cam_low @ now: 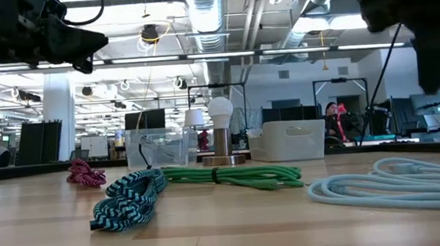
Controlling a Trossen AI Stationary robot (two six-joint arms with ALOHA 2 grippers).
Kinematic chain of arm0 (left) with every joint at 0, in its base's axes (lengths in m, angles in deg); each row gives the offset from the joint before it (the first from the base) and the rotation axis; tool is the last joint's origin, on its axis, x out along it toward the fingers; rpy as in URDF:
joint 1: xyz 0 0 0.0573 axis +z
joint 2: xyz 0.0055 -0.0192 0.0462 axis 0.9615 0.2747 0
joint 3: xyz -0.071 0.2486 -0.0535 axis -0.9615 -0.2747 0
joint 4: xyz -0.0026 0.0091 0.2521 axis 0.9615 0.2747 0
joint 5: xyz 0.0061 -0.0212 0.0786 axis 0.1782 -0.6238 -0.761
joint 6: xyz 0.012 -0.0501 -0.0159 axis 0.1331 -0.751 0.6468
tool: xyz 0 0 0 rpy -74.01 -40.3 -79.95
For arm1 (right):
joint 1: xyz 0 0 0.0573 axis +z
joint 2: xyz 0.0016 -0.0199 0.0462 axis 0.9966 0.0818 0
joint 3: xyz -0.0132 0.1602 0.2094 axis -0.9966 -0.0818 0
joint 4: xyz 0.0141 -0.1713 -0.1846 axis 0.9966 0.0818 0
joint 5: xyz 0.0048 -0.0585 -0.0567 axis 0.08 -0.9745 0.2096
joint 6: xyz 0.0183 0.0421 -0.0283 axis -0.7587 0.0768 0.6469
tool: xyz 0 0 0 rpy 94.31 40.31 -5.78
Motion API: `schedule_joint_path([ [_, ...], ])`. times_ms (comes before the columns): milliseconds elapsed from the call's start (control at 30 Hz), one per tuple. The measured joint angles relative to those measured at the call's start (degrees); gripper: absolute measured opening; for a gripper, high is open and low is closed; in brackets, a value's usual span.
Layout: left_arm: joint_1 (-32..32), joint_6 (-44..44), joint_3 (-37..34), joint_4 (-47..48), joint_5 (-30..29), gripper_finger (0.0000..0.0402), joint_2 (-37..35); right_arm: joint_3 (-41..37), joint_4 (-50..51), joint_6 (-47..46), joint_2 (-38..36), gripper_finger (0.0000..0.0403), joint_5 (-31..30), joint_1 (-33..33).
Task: Pick & Place USB Port
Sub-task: Put the right light blue charger cable into the gray bin
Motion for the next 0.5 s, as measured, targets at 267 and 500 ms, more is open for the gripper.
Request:
schedule_joint_path([
  [267, 0.02, 0.01, 0.0, 0.0, 0.01, 0.0047, 0.02, 0.84, -14.8, -5.06, 10.67, 0.0082, 5.25, 0.19],
  [500, 0.02, 0.01, 0.0, 0.0, 0.01, 0.0045, 0.02, 8.74, -9.9, -5.12, 16.62, 0.0082, 5.7, 0.11],
])
